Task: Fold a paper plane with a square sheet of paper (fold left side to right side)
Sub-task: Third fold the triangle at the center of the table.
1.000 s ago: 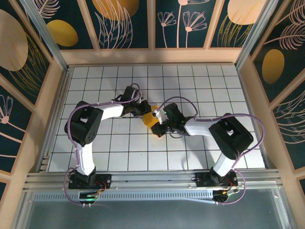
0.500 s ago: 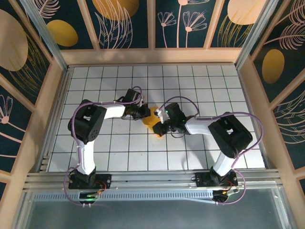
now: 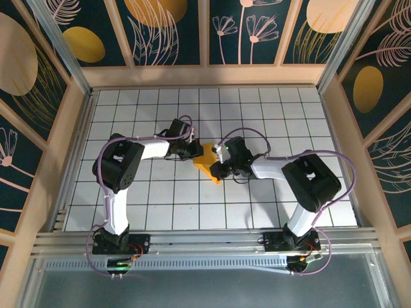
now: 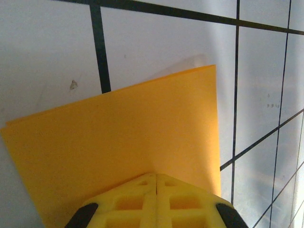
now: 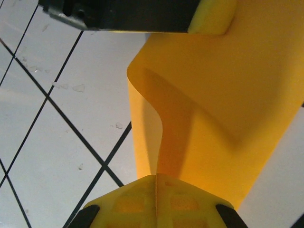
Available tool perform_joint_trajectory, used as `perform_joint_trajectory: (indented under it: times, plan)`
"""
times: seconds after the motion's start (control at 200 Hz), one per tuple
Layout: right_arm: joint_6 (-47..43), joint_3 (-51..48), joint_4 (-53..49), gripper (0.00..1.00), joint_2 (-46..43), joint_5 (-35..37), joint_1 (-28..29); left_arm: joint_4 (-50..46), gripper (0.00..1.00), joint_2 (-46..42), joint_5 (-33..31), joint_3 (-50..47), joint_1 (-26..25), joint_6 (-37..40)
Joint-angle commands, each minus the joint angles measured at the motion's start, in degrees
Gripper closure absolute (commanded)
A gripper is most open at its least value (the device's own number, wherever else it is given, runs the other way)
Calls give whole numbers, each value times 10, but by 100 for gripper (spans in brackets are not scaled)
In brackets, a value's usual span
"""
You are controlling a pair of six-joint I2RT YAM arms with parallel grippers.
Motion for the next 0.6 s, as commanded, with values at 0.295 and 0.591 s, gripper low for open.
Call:
perform_joint_trajectory:
  times: [0.295, 0.591]
  plan:
    - [-5, 34, -29, 100, 21, 44, -7, -42, 100, 35, -44, -3, -2, 17]
    - [-6, 40, -30, 100, 30, 45, -7, -41, 100, 34, -44, -3, -2, 17]
